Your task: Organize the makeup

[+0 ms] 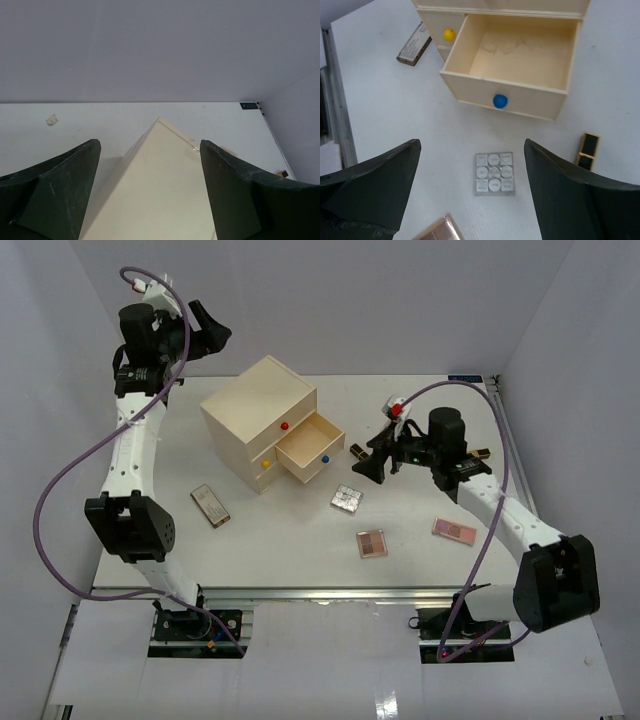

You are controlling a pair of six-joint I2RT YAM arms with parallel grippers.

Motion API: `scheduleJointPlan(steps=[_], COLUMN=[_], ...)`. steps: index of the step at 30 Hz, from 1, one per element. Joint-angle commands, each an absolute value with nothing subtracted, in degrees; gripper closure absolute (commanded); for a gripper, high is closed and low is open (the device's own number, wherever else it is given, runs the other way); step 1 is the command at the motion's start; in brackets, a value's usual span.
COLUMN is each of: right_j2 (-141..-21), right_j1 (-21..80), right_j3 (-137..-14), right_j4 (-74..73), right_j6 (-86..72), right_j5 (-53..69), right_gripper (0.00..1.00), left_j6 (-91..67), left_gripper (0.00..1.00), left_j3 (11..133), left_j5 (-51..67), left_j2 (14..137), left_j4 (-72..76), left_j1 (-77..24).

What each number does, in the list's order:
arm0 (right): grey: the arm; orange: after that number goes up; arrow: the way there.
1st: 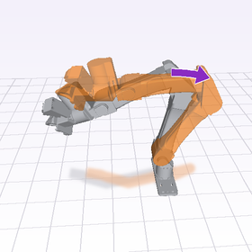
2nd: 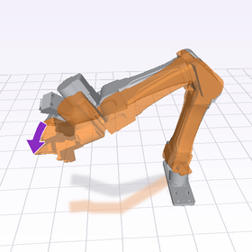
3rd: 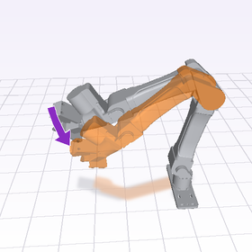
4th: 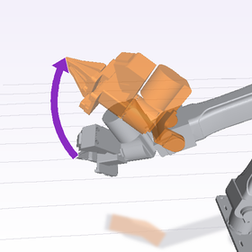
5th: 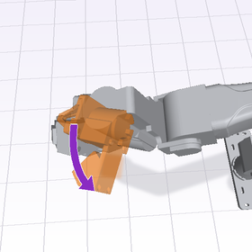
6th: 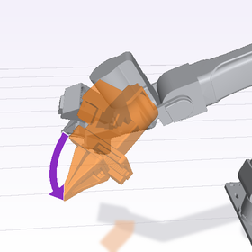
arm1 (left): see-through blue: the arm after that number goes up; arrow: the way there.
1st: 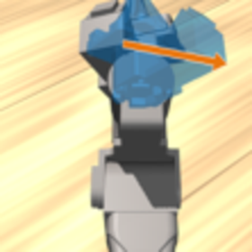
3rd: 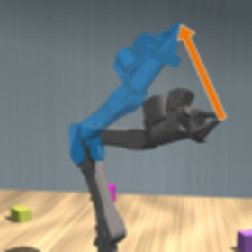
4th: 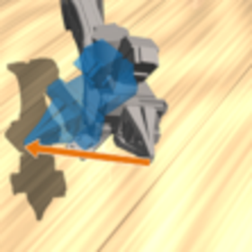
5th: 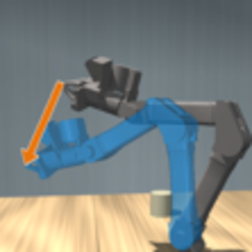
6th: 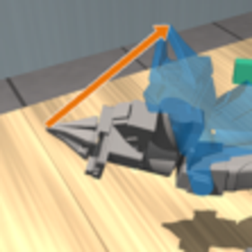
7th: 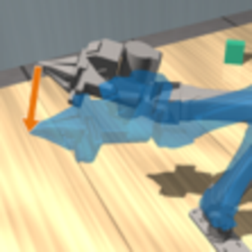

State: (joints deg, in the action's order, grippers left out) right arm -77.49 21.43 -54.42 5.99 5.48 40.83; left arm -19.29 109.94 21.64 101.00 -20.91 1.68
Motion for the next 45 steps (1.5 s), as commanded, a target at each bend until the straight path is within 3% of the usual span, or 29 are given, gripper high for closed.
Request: scheduleJointPlan(steps=[1,4,9,15,19,26,33,38,43,45], right_j2=[-71.75,-69.69,-70.86,-87.01,-95.72,-108.63,-117.59,-121.63,-122.02,-121.27], right_j1=[11.36,7.52,6.83,8.24,12.09,17.56,20.74,21.34,21.35,21.31], right_j3=[-50.37,-48.07,-47.44,-60.04,-69.72,-79.46,-86.04,-89.85,-89.44,-87.44], right_j4=[1.06,0.29,-2.54,-13.74,-18.46,-19.96,-20.13,-19.97,-18.86,-17.64], right_j6=[13.35,14.29,18.12,20.77,22.81,22.85,23.55,21.37,19.5,19.3], right_j5=[46.04,50.21,45.44,33.67,24.58,19.02,15.47,13.98,10.54,10.5], right_gripper=[0.1,0.06,0.04,0.0,0.0,0.04,0.0,0.21,0.31,0.4], left_j6=[-20.12,-19.62,-18.81,-20.95,-22.51,-20.47,-18.35,-18.37,-18.46,-18.46], left_gripper=[0.08,0.08,0.06,0.02,0.02,0.02,0.02,0.02,0.02,0.02], left_j3=[108.77,99.58,83.06,60.95,47.32,36.98,31.55,31.04,30.84,30.72], left_j5=[27.25,29.96,31.36,29.8,32.02,32.02,30.67,30.09,30.49,30.41], left_j2=[90.86,85.03,70.77,49.05,41.66,34.42,29.08,27.02,26.7,26.42], left_j4=[-20.99,-20.92,-21.2,-20.8,-17.3,-14.53,-13.96,-13.96,-13.89,-13.89], left_j1=[1.0,-1.49,-2.31,-2.37,-2.37,-2.37,-2.3,-2.37,-2.36,-2.33])
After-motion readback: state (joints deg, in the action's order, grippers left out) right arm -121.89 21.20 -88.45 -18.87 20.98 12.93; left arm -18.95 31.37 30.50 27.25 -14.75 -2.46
